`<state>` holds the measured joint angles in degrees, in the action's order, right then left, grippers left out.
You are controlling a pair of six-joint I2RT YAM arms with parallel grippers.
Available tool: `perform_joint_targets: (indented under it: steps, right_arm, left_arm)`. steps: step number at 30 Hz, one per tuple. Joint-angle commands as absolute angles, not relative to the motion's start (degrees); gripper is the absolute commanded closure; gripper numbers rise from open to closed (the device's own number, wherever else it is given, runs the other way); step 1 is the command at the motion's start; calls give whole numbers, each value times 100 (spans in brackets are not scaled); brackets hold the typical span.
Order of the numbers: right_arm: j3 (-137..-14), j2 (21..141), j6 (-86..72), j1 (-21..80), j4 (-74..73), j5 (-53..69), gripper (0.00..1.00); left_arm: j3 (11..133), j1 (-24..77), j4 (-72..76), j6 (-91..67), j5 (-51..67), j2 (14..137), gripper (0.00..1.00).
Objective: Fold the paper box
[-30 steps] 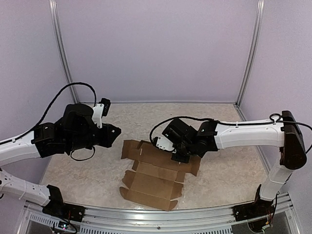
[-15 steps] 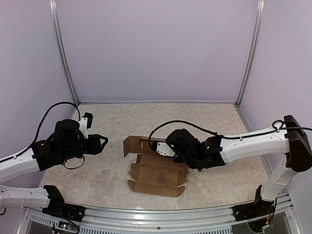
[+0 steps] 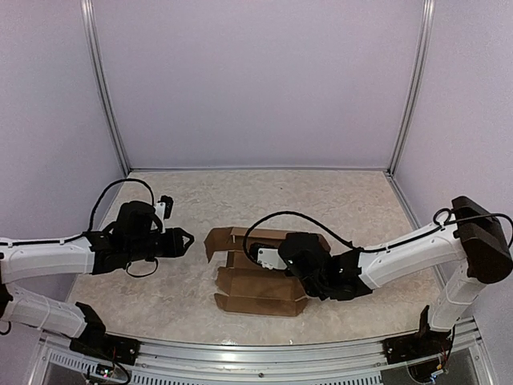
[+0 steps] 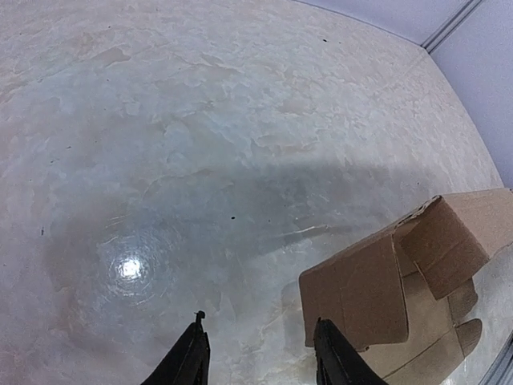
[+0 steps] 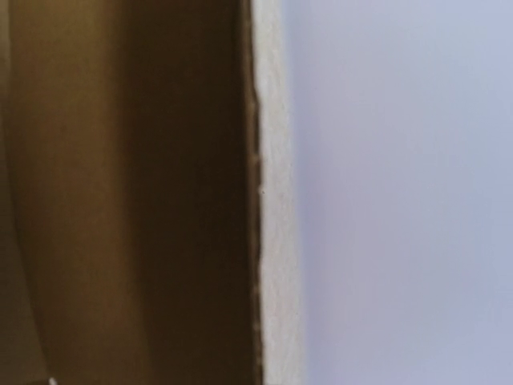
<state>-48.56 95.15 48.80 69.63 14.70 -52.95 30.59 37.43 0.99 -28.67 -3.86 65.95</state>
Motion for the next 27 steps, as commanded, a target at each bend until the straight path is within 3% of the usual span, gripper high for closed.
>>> perform_joint_targets:
  steps: [1, 12, 27]
  right_arm:
    - [-4658, 9723, 4881, 7049, 2012, -5526, 100]
    - [-4554, 10002, 4689, 7054, 2143, -5490, 100]
    - [-4579, 10128, 4643, 7056, 2182, -5480, 100]
  left_arm:
    - [3069, 3700, 663, -2784, -73, 7051, 58]
    - [3246, 3691, 1089, -2634, -35, 7976, 63]
    - [3534, 3699, 1608, -2253, 928, 8805, 64]
